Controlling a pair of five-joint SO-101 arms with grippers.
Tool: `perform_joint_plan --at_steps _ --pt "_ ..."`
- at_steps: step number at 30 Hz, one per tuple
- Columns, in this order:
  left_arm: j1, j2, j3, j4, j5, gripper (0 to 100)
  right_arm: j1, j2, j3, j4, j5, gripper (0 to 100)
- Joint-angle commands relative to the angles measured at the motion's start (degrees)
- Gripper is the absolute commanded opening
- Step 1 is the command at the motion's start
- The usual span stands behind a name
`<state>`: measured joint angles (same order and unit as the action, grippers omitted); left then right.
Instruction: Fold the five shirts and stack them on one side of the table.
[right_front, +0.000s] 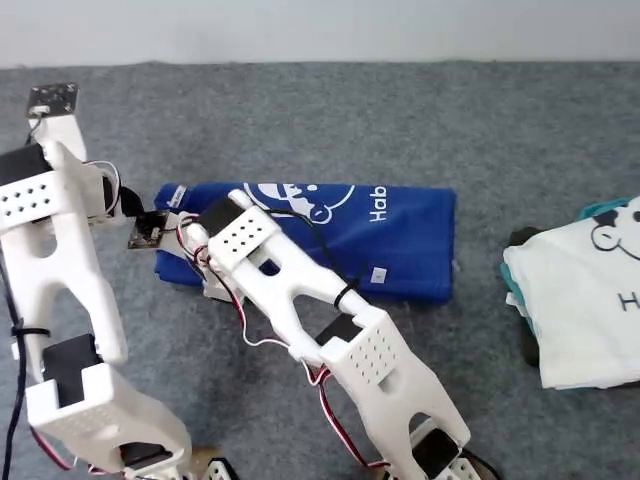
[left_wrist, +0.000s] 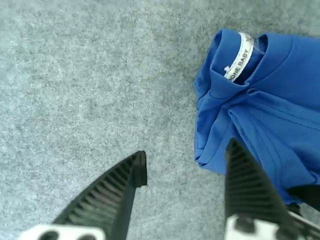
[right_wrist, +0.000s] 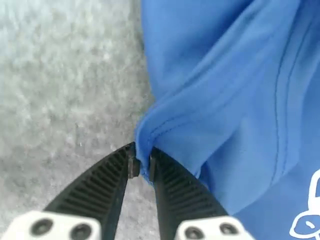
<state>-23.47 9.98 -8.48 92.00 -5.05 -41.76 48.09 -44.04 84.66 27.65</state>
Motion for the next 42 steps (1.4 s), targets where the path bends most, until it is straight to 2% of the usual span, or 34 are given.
perform_joint_plan --at_steps 1,7,14,21,35,42 --pt "0.97 0.18 5.23 2.73 -2.90 27 46.11 -11.47 -3.43 -6.99 -9.49 1.0" --pt "0.97 0.18 5.23 2.73 -2.90 27 44.70 -15.69 -3.43 -4.53 -10.29 0.9" --pt "0.97 0.18 5.23 2.73 -2.90 27 41.27 -25.63 -3.43 5.67 -10.20 0.9" --pt "0.97 0.18 5.23 2.73 -2.90 27 41.36 -29.23 -3.34 15.78 -10.20 0.9" --pt "0.35 -0.97 4.79 3.60 -2.81 27 41.63 -36.97 -3.25 7.25 -10.73 0.9" --pt "-5.54 -11.60 3.56 4.75 -5.63 27 41.54 -36.97 -3.08 8.13 -10.73 0.9"
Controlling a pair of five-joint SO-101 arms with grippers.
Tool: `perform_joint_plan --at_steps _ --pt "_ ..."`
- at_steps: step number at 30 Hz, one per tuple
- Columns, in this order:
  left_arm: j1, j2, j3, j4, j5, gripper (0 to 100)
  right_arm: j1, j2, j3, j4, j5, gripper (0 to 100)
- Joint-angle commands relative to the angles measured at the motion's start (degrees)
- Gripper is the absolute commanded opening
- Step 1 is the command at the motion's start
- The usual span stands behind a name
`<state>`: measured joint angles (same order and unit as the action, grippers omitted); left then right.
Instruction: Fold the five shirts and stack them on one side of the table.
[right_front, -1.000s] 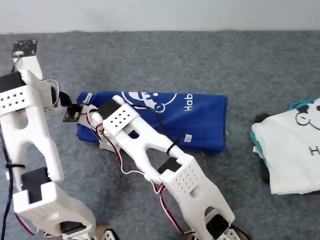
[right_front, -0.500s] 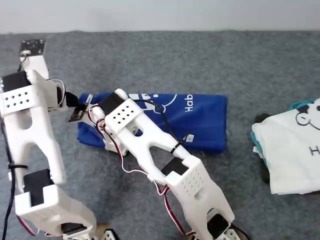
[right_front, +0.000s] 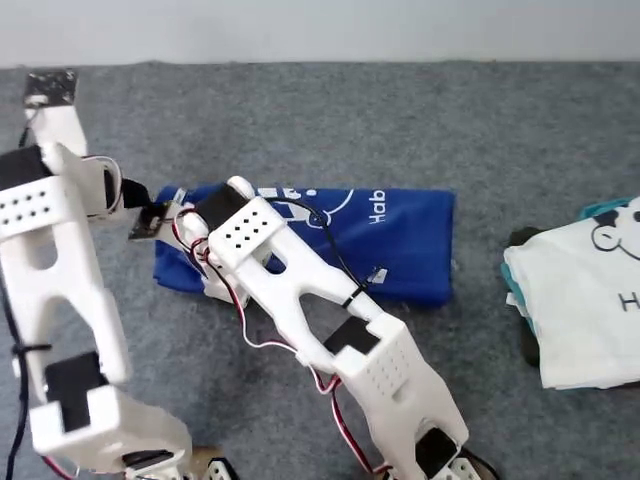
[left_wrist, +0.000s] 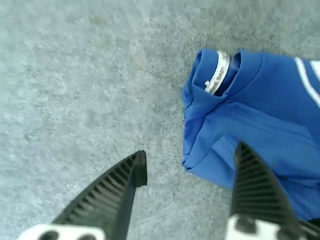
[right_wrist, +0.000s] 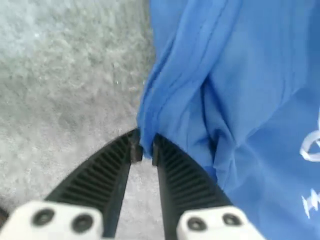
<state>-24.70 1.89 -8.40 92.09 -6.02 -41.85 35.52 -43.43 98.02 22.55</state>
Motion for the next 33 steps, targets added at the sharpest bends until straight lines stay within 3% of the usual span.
perform_joint_plan --at_steps 1,9,15,23,28,30,33 --pt "-4.75 -5.19 3.47 4.40 -4.92 27 41.63 -24.40 -3.69 -5.23 -5.63 0.9" --pt "-4.22 -14.42 4.70 1.41 -5.01 27 41.45 -24.40 -3.60 -5.14 -5.63 0.9" --pt "6.33 -12.92 16.13 -0.62 -7.82 26 41.63 -24.40 -3.60 -5.14 -5.54 0.9" --pt "9.23 -12.57 30.29 -16.35 -6.42 26 41.71 -24.40 -3.69 -2.77 -5.10 0.9" --pt "9.41 -12.57 38.20 -32.79 -6.15 26 41.54 -24.40 -3.60 -2.33 -5.10 0.9" --pt "9.41 -12.66 39.08 -38.77 -4.04 26 41.45 -24.31 -3.52 -1.63 -5.10 0.9" --pt "9.49 -14.15 36.35 -40.97 -0.18 26 41.54 -23.43 -2.20 -1.19 -5.10 0.9"
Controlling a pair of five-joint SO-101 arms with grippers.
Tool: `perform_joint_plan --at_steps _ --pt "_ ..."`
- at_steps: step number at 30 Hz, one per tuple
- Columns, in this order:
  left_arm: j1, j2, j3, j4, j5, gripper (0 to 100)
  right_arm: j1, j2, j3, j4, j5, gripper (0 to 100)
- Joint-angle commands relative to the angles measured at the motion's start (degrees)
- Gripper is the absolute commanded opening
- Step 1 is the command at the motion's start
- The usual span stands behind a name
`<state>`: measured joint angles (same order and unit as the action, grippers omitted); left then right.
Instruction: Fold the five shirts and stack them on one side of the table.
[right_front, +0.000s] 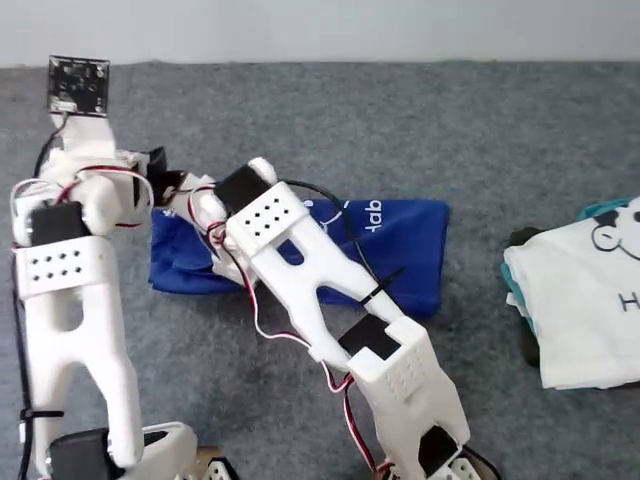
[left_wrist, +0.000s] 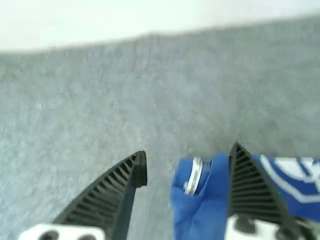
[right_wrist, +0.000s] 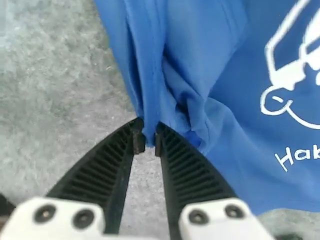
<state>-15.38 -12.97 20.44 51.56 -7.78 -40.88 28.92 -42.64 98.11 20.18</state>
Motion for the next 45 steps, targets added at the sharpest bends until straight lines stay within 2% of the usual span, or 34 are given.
perform_joint_plan --at_steps 1,6,13,18,22,29,36,42,45 --pt "0.26 -0.26 6.55 -0.35 2.73 26 40.75 -16.31 -2.29 -1.19 -2.73 0.9" --pt "-0.79 -7.65 4.70 3.16 2.73 26 40.75 -14.29 0.35 -1.10 -2.73 0.9" --pt "-3.52 -19.16 4.09 16.18 1.05 26 40.66 -12.79 0.53 -1.19 -2.73 0.9" --pt "-3.16 -22.33 6.46 23.21 -3.60 26 40.48 -11.74 0.53 -0.92 -2.73 0.9" --pt "-3.34 -22.51 10.33 23.03 -4.22 26 40.48 -11.03 0.53 -0.92 -2.73 0.9" --pt "-3.43 -22.24 15.16 17.49 -4.75 26 40.31 -10.59 0.62 -0.13 -2.55 0.9" --pt "-3.08 -22.24 15.96 16.26 -4.57 26 37.93 -10.51 5.45 2.95 2.64 1.3" --pt "-3.08 -22.07 16.13 16.35 -4.48 27 32.66 -12.79 14.15 4.44 5.01 12.2" --pt "-3.08 -21.98 17.63 16.09 -4.48 27 30.64 -17.01 15.65 4.44 5.01 13.4"
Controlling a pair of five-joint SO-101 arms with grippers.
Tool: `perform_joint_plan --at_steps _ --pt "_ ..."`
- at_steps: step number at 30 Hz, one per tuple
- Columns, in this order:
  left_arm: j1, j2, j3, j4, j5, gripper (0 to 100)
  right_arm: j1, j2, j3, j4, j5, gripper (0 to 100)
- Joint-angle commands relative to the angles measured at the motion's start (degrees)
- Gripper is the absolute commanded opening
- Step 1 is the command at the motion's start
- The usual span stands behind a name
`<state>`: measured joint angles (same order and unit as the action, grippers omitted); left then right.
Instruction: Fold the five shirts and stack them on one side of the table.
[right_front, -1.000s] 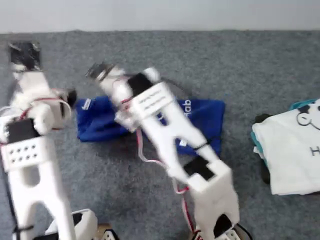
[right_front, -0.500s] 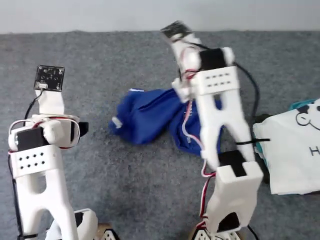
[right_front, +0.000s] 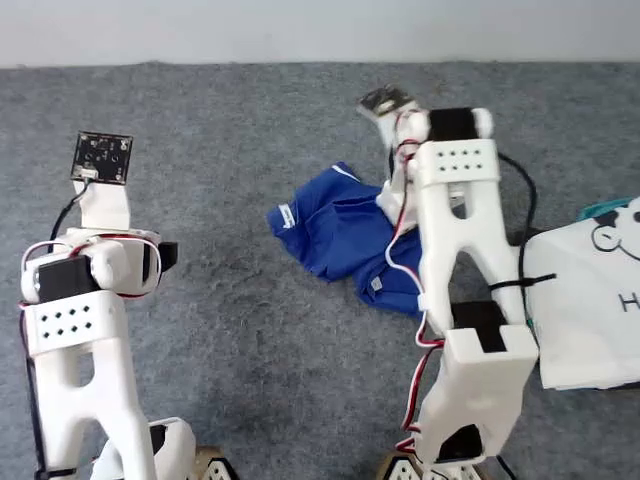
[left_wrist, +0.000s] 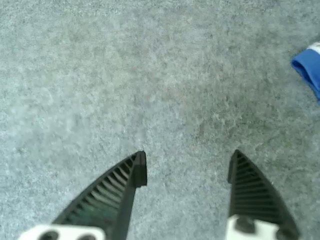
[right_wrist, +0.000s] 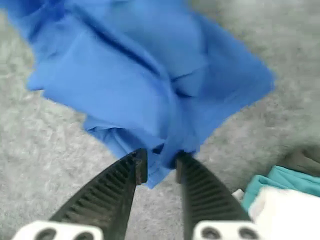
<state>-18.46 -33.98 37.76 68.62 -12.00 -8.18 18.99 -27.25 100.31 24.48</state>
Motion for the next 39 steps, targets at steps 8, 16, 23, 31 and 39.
perform_joint_plan --at_steps 8,16,23,31,39 --pt "2.02 14.59 -6.11 0.09 1.23 27 0.57 -26.07 2.64 2.24 0.26 13.6" --pt "22.24 46.15 -35.91 10.73 5.54 27 14.29 -39.25 16.79 1.63 0.79 13.6" --pt "32.26 71.03 -70.29 22.86 5.27 27 24.48 -47.60 33.76 -5.85 4.75 13.4" --pt "34.64 85.10 -102.11 32.00 7.82 27 28.09 -55.16 50.11 -14.46 4.84 13.6" --pt "36.31 82.11 -102.64 31.91 10.55 27 28.09 -55.52 51.34 -15.16 4.84 13.4"
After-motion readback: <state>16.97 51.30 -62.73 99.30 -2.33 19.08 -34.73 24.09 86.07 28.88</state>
